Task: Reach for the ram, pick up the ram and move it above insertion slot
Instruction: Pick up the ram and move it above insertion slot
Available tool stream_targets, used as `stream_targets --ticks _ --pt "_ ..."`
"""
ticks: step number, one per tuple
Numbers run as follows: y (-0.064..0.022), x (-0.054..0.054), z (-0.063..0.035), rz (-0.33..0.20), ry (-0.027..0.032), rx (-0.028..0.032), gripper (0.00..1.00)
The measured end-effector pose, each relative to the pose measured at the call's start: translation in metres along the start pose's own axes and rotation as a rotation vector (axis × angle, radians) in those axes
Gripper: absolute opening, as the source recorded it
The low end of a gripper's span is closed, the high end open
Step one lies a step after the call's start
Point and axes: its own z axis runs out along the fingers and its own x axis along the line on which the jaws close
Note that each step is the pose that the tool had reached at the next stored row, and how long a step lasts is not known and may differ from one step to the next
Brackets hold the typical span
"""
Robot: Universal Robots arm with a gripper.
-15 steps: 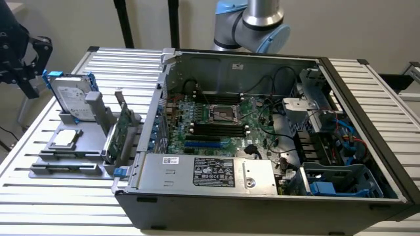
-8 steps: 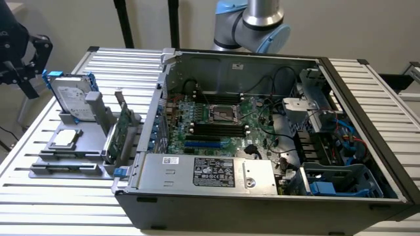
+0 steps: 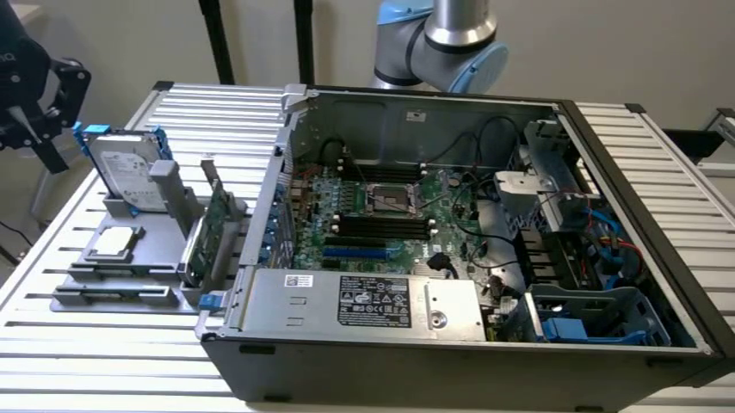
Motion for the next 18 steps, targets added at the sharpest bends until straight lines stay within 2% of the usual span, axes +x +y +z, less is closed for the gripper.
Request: stream_targets --ticks 18 --pt "-0.0001 0.0 0.0016 -0.327 0.0124 0.0002 0.11"
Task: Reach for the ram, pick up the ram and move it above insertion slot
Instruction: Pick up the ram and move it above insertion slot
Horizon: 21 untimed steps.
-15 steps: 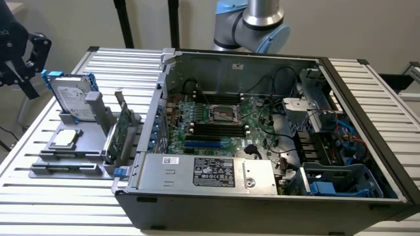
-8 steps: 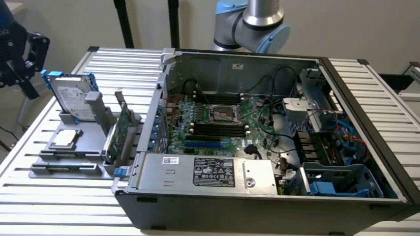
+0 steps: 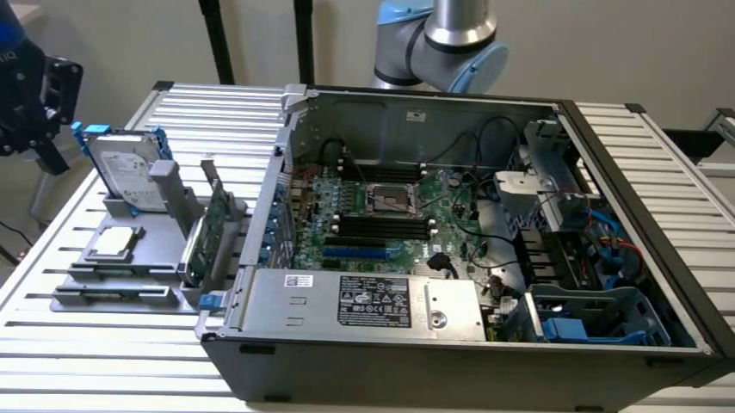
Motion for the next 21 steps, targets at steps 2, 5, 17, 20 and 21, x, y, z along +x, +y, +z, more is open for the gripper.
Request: stream_targets --ticks 2,5,17,20,21 --pt "0.0 0.0 0.0004 -0.036 0.0014 0.0 0.11" --pt "-0.0001 0.0 0.0011 -0.091 0.0035 0.0 0.11" --pt "-0.0002 0.0 0.004 -0.31 0.0083 -0.001 0.11" --pt "-0.0002 0.0 0.0051 -0.364 0.0081 -0.0001 0.11" --pt "-0.0002 0.0 0.0054 -0.382 0.0083 0.0008 0.11"
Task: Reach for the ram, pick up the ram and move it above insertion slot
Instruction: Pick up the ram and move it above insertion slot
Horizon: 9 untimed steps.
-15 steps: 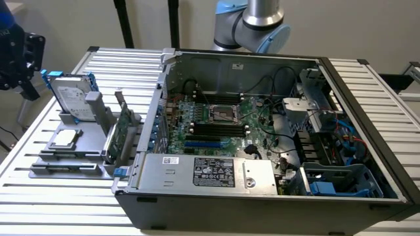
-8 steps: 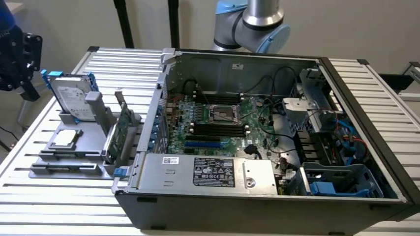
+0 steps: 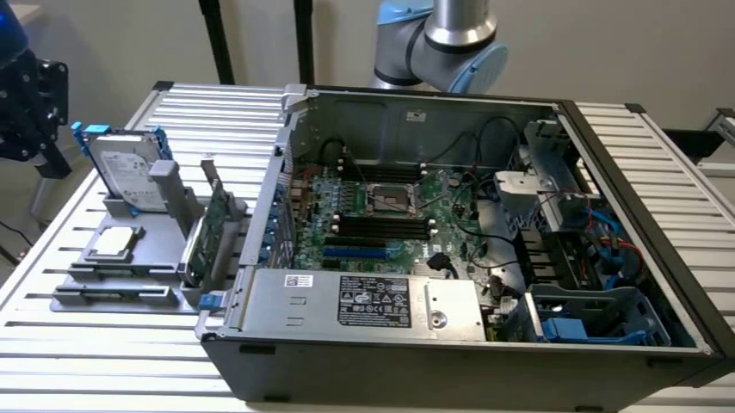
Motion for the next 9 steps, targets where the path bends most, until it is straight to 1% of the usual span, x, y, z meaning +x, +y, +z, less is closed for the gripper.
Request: stream_targets --ticks 3,4,5,7,9 --pt "0.0 0.0 0.001 -0.054 0.001 0.0046 0.11" --pt "0.0 0.0001 0.0013 -0.066 0.0008 0.0076 0.11" --pt "-0.0001 0.0009 0.0013 -0.07 0.0001 0.009 0.11" --pt "-0.0002 0.0025 0.0013 -0.071 -0.002 0.0091 0.11" --pt "-0.0003 0.0035 0.0013 -0.071 -0.0023 0.009 0.11"
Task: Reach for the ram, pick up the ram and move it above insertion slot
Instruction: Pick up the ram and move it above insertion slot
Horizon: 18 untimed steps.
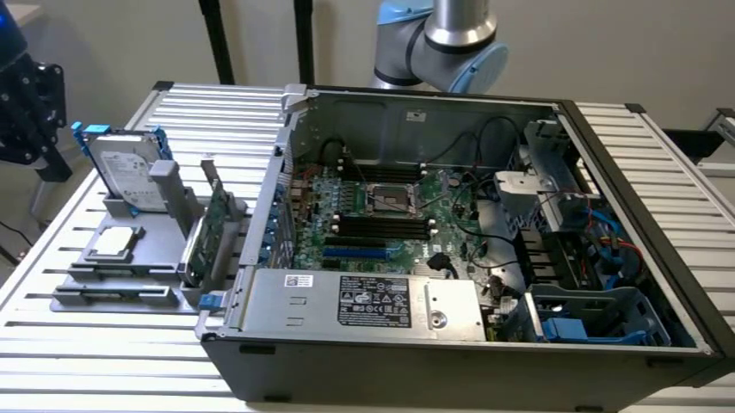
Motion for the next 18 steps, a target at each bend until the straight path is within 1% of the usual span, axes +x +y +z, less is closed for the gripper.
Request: stream_targets --ticks 1,2,3,5,6,7,10,18 --pt "0.0 0.0 -0.0001 0.0 0.0001 -0.0001 0.12" --pt "0.0 0.0 -0.0001 0.0 0.0001 -0.0001 0.18" --pt "0.0 0.001 0.0 0.0 0.0 0.0 0.18" --pt "0.0 0.002 0.0 0.0 0.0 0.0 0.3" --pt "-0.0001 0.002 0.0005 0.0 -0.0001 0.0001 0.3" --pt "-0.0001 0.002 0.0015 0.0 -0.0003 0.0007 0.36" --pt "-0.0002 0.003 0.0069 0.0 -0.0002 0.0028 0.36" --pt "-0.0006 0.003 0.0215 0.0 -0.0001 0.0031 0.36"
